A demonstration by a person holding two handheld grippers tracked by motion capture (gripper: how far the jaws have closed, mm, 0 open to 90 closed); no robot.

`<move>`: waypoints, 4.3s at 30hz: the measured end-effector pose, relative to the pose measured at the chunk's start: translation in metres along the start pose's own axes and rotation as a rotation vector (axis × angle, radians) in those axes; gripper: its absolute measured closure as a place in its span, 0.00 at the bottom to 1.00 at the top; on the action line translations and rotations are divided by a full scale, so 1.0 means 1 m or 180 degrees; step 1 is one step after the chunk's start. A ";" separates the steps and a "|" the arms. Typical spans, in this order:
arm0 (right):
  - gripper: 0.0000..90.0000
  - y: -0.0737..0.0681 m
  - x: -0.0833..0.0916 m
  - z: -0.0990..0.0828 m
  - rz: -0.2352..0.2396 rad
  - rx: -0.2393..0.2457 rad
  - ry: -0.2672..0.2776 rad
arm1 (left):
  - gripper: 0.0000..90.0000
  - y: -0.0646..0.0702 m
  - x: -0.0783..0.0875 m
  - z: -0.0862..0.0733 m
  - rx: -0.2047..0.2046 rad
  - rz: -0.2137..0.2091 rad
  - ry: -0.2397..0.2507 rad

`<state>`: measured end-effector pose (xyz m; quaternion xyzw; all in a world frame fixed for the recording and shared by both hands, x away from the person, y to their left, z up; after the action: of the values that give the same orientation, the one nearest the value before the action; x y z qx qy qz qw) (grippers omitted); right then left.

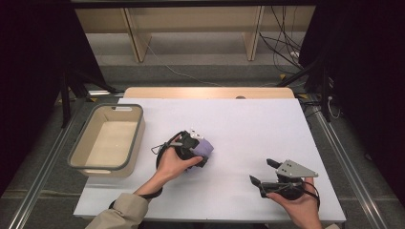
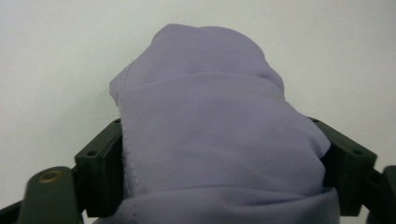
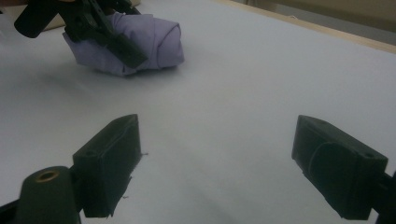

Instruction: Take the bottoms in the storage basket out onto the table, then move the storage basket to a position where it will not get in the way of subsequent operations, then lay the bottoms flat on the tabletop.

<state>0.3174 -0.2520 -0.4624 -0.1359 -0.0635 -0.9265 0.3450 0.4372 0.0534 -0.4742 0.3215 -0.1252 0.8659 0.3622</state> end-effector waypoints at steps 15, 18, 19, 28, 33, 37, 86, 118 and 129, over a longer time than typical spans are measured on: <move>0.18 0.000 0.000 0.000 -0.0012 -0.0008 -0.0004 | 0.06 -0.004 0.032 0.011 0.0020 -0.0040 0.0296; 0.18 0.000 0.000 0.000 -0.0011 -0.0011 -0.0003 | 0.05 -0.008 0.043 0.010 0.0017 -0.0035 0.0358; 0.18 0.000 0.000 0.000 -0.0008 -0.0012 -0.0003 | 0.05 -0.009 0.046 0.010 0.0018 -0.0031 0.0374; 0.18 0.001 -0.002 -0.001 -0.0010 -0.0029 -0.0011 | 0.06 -0.011 0.068 -0.003 0.0015 -0.0070 0.0465; 0.18 0.002 -0.005 -0.001 -0.0012 -0.0037 -0.0019 | 0.05 -0.016 0.076 -0.018 0.0085 -0.0126 0.0475; 0.18 0.002 -0.005 -0.001 -0.0020 -0.0043 -0.0032 | 0.05 -0.018 0.086 -0.032 0.0150 -0.0114 0.0548; 0.18 0.004 -0.004 -0.001 -0.0055 -0.0037 -0.0035 | 0.21 -0.022 0.116 -0.071 0.0152 0.0135 0.0594; 0.18 -0.001 -0.008 0.000 -0.0022 -0.0016 -0.0041 | 0.99 -0.028 0.066 -0.058 0.0356 0.0206 0.0330; 0.18 -0.001 -0.007 0.000 -0.0021 -0.0015 -0.0037 | 0.99 -0.021 0.063 -0.039 0.0407 0.0187 0.0664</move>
<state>0.3222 -0.2473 -0.4645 -0.1419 -0.0638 -0.9270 0.3412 0.4001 0.1204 -0.4636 0.2483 -0.0407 0.9111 0.3265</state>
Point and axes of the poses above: each handheld gripper's, and its own axes: x roughly backward along the jaws, z roughly out of its top, y roughly to its right, the point moved 1 cm from there along -x, roughly forward along the jaws, and after that the axes turned 11 degrees about y, right-handed, at the moved point
